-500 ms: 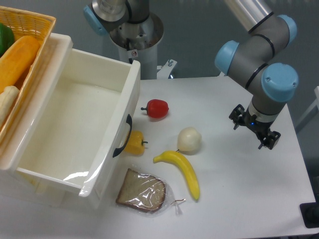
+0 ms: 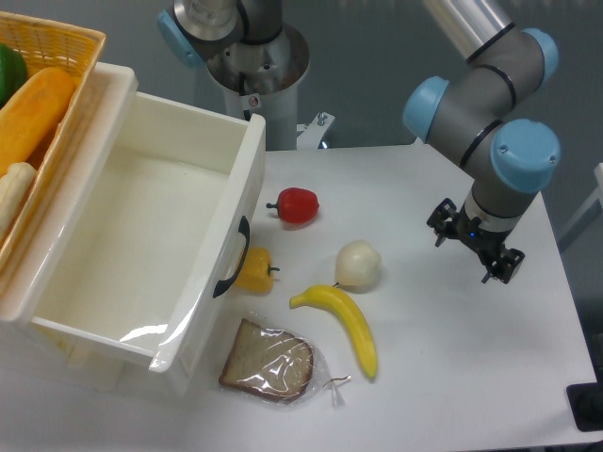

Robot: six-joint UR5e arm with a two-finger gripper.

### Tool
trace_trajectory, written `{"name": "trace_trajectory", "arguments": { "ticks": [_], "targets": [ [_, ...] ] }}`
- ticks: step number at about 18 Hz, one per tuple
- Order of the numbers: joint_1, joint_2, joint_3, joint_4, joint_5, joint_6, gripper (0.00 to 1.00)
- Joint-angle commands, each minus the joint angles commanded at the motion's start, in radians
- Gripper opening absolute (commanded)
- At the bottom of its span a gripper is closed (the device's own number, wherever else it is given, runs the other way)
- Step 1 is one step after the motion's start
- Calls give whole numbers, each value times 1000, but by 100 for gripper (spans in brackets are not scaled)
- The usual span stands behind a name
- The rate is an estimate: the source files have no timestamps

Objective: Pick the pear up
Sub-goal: 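Move the open gripper toward the white pear beside the banana, then lower the gripper over the white pear and close on it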

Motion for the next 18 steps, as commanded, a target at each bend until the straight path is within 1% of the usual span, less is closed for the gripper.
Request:
{"name": "trace_trajectory", "arguments": {
  "ticks": [2, 5, 6, 8, 10, 11, 15, 18],
  "targets": [
    [0, 12, -28, -2, -44, -11, 100],
    [-12, 46, -100, -6, -43, -31, 100],
    [-14, 54, -114, -5, -45, -43, 100],
    [-18, 58, -115, -18, -40, -61, 100],
    [-28, 69, -117, -75, -43, -65, 100],
    [-37, 69, -117, -83, -42, -66, 100],
    [-81, 65, -120, -84, -42, -95, 100],
    [-113, 54, -129, -74, -25, -163, 100]
  ]
}}
